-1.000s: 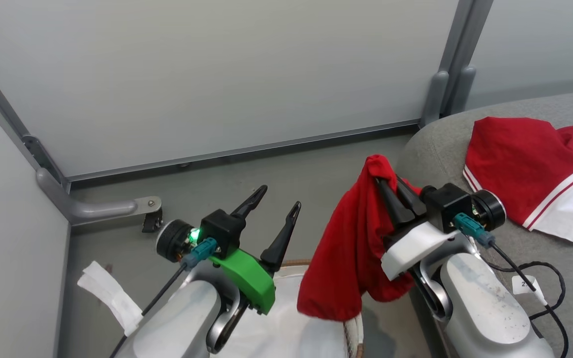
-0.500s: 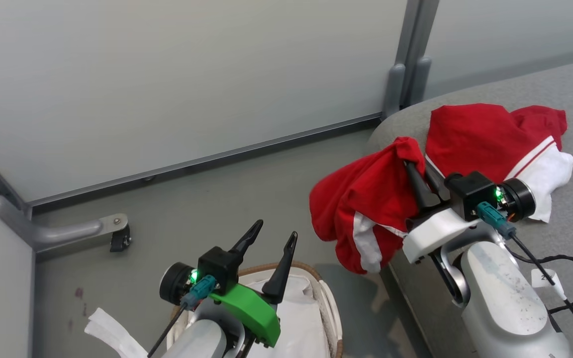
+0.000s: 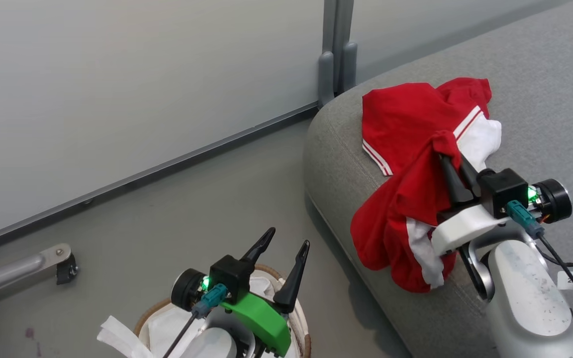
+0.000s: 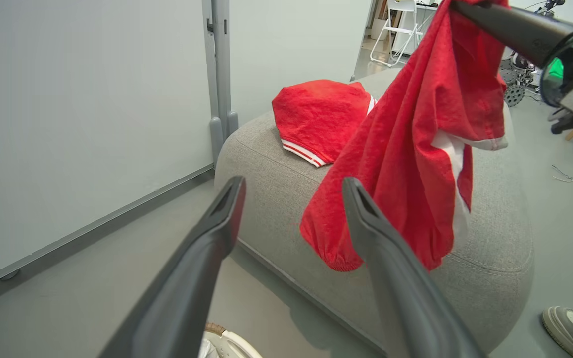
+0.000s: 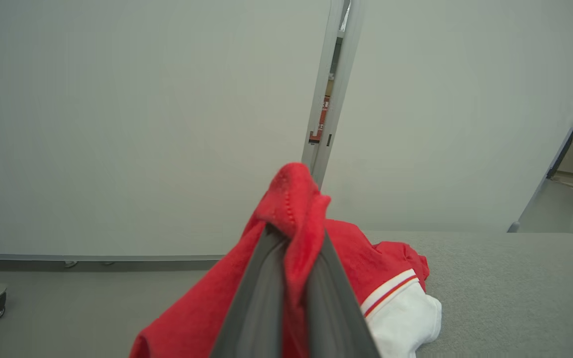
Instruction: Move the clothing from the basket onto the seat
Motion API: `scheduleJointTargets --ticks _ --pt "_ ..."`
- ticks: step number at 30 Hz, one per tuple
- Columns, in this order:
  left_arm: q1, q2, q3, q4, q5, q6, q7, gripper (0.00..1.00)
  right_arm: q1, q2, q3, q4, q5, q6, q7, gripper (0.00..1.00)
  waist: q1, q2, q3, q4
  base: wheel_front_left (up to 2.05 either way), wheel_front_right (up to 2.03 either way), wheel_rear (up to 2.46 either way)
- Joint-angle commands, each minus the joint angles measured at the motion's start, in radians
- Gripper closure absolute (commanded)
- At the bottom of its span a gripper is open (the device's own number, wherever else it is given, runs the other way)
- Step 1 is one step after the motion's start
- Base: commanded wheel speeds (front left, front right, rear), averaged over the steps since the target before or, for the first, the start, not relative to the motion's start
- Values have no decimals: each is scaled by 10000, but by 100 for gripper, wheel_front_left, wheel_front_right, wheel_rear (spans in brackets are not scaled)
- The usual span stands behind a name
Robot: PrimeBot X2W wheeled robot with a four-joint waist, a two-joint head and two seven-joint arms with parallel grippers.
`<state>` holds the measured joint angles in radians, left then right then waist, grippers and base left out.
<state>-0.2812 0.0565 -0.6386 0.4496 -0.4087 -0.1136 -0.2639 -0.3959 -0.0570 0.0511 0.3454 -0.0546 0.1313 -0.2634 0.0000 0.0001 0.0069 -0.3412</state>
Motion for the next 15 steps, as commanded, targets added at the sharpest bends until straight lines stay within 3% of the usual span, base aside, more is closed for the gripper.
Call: scheduleJointTargets --ticks 1,9,15 --pt "106 32 25 -22 142 -32 -7 0 -115 -116 -96 -79 -88 -11 -19 100 0 -1 211 -197 0 0 0" --pt "-477 -6 -98 -105 378 -114 -7 0 -2353 -1032 -606 83 -86 -11 -19 100 0 -1 1160 220 0 0 0" --pt "-1014 123 -162 -135 645 -163 -7 0 -5295 -2517 -706 759 -232 -12 215 100 0 -1 2180 803 0 0 0"
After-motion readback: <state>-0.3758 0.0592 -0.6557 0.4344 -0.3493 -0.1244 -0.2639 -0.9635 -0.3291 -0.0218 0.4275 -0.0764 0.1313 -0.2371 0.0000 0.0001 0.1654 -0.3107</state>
